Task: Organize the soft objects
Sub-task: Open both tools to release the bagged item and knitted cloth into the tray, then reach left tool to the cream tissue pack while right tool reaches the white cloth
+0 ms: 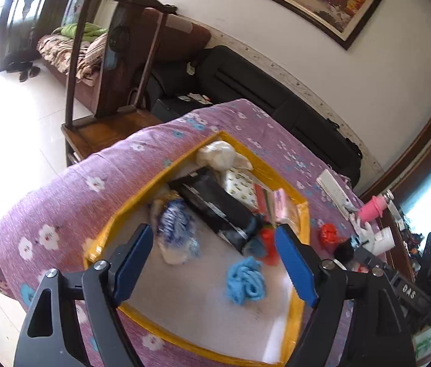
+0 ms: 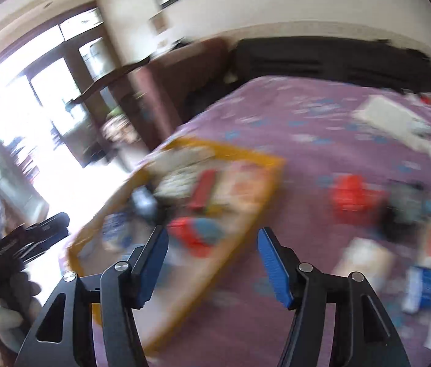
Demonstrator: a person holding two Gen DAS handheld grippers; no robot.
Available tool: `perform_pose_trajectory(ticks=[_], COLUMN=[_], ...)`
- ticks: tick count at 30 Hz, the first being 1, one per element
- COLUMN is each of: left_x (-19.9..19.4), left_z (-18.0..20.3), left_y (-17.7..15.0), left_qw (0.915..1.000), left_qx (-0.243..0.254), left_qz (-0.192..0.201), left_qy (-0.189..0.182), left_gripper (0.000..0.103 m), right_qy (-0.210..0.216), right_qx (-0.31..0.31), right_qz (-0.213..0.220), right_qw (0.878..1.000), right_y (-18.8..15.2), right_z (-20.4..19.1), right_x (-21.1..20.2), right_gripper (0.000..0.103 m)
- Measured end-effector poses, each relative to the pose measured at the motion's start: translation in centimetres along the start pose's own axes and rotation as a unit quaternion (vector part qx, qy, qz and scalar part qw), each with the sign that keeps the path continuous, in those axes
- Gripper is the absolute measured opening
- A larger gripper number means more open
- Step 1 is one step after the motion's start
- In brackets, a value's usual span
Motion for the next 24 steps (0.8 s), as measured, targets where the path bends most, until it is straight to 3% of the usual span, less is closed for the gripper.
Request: perform_pose_trajectory(ticks=[5,7,12,18,20,24], left_x=[0.5,1.0,0.5,-1.4,-1.6,-1.1], left_z=[4.7,6.8,9.5,9.4,9.2,9.5], left_y=[-2.5,-3.8,-5.5,-5.3,-5.2,-5.4], left_qw=[0.9982,0.9961,0.9922,0.9930,0.9937,0.9930], left_qx=[0.044,0.066,0.103,0.110,0.106,0.111], left_qz=[-0.021,-0.037,-0.047,-0.025,-0.021,-0.027], left_qy=[-0.036,-0.046,-0.052,-0.036,-0.030,-0.029], left_gripper=[0.085,0.085,0.085,0.089,0.090,0.090], right_qy=[-0.105,-0.110,-0.106,-0.173,-0.169,-0.101], right_qx=[0.065,0.087,0.088,0.073,0.069,0.079], right_qz=[-0.005,-0.018,-0.043,-0.078,-0.090,-0.106], right_qw=[0.992,0.990,0.990,0.979,0.979,0.986], right_y=[-1.7,-2.5,-2.3,-2.0,-2.3,-3.8], right_z=[9.3,11.4,12.1,13.2,13.1,11.5], right_x=[-3.4,-3.2,-0.1,4.8,5.6,5.0], right_gripper=[0.066,0.066,0.066,0.066,0.051,0.051])
Point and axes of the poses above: each gripper's, at about its wrist camera, not at the fingertips, and x roughly the way its jaws point, z to its right, y to its top, the point moved 5 cm from there along x, roughly the way its jaws point
